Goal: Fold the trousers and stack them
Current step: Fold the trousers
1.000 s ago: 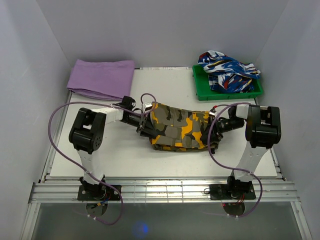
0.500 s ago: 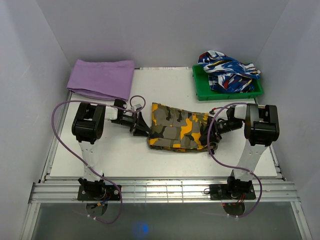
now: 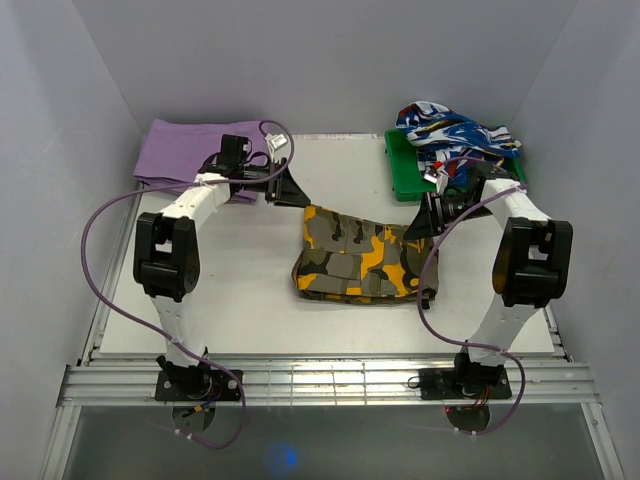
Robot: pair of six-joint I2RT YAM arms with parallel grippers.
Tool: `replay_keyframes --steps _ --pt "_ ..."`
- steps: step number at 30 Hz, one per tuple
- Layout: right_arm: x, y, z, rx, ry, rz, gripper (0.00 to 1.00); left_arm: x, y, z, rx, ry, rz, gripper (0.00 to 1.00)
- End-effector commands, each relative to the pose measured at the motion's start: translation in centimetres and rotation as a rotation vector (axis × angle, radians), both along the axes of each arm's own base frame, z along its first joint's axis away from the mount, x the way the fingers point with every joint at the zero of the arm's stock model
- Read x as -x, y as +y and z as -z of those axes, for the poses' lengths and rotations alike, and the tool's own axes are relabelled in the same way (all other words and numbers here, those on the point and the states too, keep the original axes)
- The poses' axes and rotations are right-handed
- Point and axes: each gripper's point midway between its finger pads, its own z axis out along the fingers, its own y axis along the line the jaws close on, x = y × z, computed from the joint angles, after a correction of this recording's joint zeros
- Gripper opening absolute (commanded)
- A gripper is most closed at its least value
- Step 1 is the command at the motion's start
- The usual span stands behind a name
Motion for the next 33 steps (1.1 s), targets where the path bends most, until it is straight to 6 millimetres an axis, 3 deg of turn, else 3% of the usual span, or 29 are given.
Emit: replay_keyframes --steps 1,3,5,6,8,9,12,15,18,19,20,22,23,24,25,26,27,28,29,30,32,33 --pt "-1.5 -0.1 -0.5 -0.003 -0.042 -0.005 0.62 -3.2 -1.6 -0.1 -0.003 -0.038 -0.072 0.58" --pt "-2.6 -0.2 0.9 -0.001 -0.021 0.007 0.61 -5.5 -2.4 2.2 -0.014 0.000 -0.095 0.57" --pt "-3.8 -0.6 2.9 0.005 -0.007 0.024 0.62 -6.4 -2.9 4.1 -0.004 0.099 -0.114 0.57" --pt "-4.1 -0.8 3.9 0.017 0.005 0.026 0.62 -6.9 -3.0 6.5 -0.027 0.142 -0.133 0.57" --pt "-4.7 -1.5 6.5 0.042 0.039 0.036 0.62 -6.8 -3.1 9.1 -0.048 0.164 -0.130 0.57" --pt "-4.8 -1.7 7.5 0.056 0.053 0.040 0.62 -6.5 -2.8 11.7 -0.085 0.216 -0.142 0.57" --pt "-5.3 -2.4 10.3 0.108 0.072 0.056 0.62 -6.2 -2.3 15.6 -0.134 0.274 -0.160 0.56" --pt "-6.4 -2.9 10.9 0.144 0.050 0.068 0.62 -7.4 -1.4 16.6 -0.160 0.245 -0.196 0.56" --pt "-8.1 -3.2 8.4 0.155 -0.040 0.074 0.61 -9.7 -0.2 14.3 -0.156 0.148 -0.215 0.57" --pt "-8.5 -3.2 7.4 0.162 -0.074 0.068 0.61 -10.9 -0.2 11.7 -0.140 0.073 -0.211 0.59" --pt "-8.8 -3.3 5.4 0.170 -0.129 0.064 0.61 -11.2 0.1 10.4 -0.135 0.037 -0.201 0.64" --pt "-9.1 -3.3 2.8 0.190 -0.219 0.040 0.61 -11.2 0.7 8.0 -0.159 -0.038 -0.182 0.71" --pt "-9.1 -3.2 0.2 0.206 -0.298 0.033 0.62 -11.3 1.5 5.1 -0.176 -0.097 -0.206 0.75" --pt "-8.8 -2.5 -0.9 0.223 -0.343 0.009 0.62 -11.4 2.1 3.9 -0.195 -0.139 -0.232 0.82" --pt "-8.4 -2.2 -3.0 0.266 -0.427 -0.009 0.63 -10.8 3.3 3.8 -0.219 -0.126 -0.272 0.86" --pt "-8.0 -1.8 -3.7 0.288 -0.461 -0.020 0.64 -10.6 4.2 0.1 -0.207 -0.207 -0.321 0.91" --pt "-7.0 0.8 -4.4 0.296 -0.508 -0.079 0.65 -10.7 5.4 -0.8 -0.224 -0.219 -0.384 0.98" --pt "-6.3 1.6 -3.9 0.326 -0.534 -0.092 0.67 -10.5 6.9 -1.8 -0.215 -0.174 -0.455 0.98" --pt "-5.4 2.7 -5.7 0.332 -0.593 -0.091 0.68 -9.2 7.8 -3.2 -0.206 -0.167 -0.493 0.98" --pt "-4.2 5.1 -5.5 0.375 -0.634 -0.137 0.69 -9.0 8.8 -3.7 -0.210 -0.156 -0.540 0.98" --pt "-2.6 7.7 -5.2 0.409 -0.718 -0.143 0.71 -8.1 10.5 -3.6 -0.258 -0.085 -0.644 0.98" --pt "-0.8 10.7 -4.9 0.412 -0.758 -0.202 0.72 -7.1 11.2 -4.2 -0.275 -0.094 -0.676 0.98"
